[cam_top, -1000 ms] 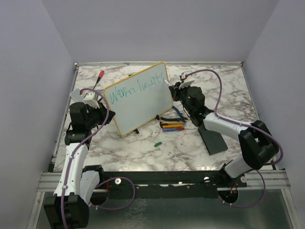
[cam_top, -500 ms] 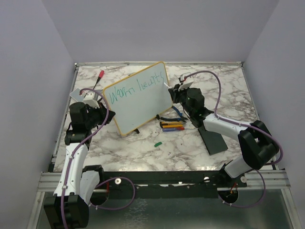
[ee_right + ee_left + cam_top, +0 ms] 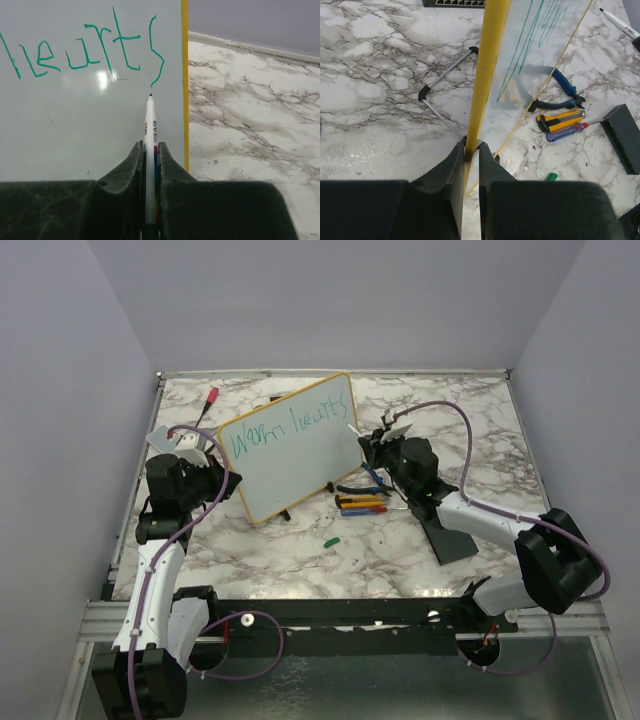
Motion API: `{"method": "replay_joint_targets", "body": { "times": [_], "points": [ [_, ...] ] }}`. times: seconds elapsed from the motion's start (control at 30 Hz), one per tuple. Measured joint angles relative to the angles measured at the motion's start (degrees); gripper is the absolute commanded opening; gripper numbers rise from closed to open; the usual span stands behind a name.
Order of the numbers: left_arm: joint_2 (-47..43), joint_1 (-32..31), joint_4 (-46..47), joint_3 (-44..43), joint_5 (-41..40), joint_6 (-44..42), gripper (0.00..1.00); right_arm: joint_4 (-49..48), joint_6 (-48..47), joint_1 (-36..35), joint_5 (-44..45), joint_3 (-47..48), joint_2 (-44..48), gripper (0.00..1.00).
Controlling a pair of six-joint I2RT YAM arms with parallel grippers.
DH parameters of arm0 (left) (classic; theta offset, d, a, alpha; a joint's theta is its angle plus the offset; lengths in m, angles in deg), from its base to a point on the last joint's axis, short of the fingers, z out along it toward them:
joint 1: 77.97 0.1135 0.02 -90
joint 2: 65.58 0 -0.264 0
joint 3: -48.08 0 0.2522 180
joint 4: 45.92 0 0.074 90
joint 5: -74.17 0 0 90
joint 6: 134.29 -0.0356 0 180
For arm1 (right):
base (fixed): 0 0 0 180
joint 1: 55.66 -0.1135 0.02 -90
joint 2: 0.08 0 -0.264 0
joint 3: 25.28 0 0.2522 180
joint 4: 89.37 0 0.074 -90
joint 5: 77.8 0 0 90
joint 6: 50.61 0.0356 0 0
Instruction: Write a sentence on the whiteboard
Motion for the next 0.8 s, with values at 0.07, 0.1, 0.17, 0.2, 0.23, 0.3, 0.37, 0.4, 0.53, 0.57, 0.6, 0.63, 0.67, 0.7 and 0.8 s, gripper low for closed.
{"method": "replay_joint_targets", "body": {
  "times": [0.07, 0.1, 0.17, 0.2, 0.23, 0.3, 0.37, 0.4, 0.53, 0.57, 0.6, 0.63, 0.67, 0.7, 0.8],
  "points": [
    [0.0, 0.0, 0.0, 0.0, -0.04, 0.0, 0.0, -0.02, -0.02, -0.13, -0.26, -1.03, 1.88, 0.01],
    [0.0, 0.0, 0.0, 0.0, -0.04, -0.02, 0.0, -0.13, 0.0, -0.22, -0.48, -1.09, 2.47, 0.01],
    [0.0, 0.0, 0.0, 0.0, -0.07, 0.0, 0.0, -0.68, -0.02, -0.44, -1.88, -1.09, 3.17, 0.01],
    [0.0, 0.0, 0.0, 0.0, -0.07, -0.02, 0.0, -0.94, -0.04, -0.63, -2.71, -1.09, 3.39, 0.01],
    [0.0, 0.0, 0.0, 0.0, -0.07, 0.0, 0.0, -1.22, -0.04, -0.79, -3.54, -1.05, 3.41, 0.01],
    [0.0, 0.0, 0.0, 0.0, -0.07, 0.0, 0.0, -1.42, -0.04, -1.09, -5.4, -0.76, 3.39, 0.01],
    [0.0, 0.0, 0.0, 0.0, -0.07, 0.0, 0.0, -1.44, -0.04, -1.36, -7.56, 0.09, 3.17, 0.01],
    [0.0, 0.0, 0.0, 0.0, -0.07, 0.0, 0.0, -1.53, -0.04, -1.38, -8.31, 0.68, 2.95, 0.01],
    [0.0, 0.0, 0.0, 0.0, -0.07, 0.0, 0.0, -2.1, 0.0, -1.46, -10.43, 2.86, 2.03, 0.01],
    [0.0, 0.0, 0.0, 0.0, -0.07, 0.0, 0.0, -2.32, -0.02, -1.46, -10.8, 3.3, 1.73, 0.01],
    [0.0, 0.0, 0.0, 0.0, -0.07, 0.0, 0.0, -2.49, 0.0, -1.46, -11.17, 3.69, 1.36, 0.01],
    [0.0, 0.0, 0.0, 0.0, -0.04, 0.0, 0.0, -2.69, 0.0, -1.46, -11.45, 4.11, 0.92, 0.01],
    [0.0, 0.0, 0.0, 0.0, -0.07, 0.0, 0.0, -2.93, 0.02, -1.46, -11.76, 4.48, 0.39, 0.01],
    [0.0, 0.0, 0.0, 0.0, -0.07, 0.0, 0.0, -3.04, 0.02, -1.46, -11.93, 4.85, -0.13, 0.01],
    [0.0, 0.0, 0.0, 0.0, -0.07, 0.0, 0.0, -3.23, 0.02, -1.46, -12.24, 5.53, -1.55, 0.01]
  ]
}}
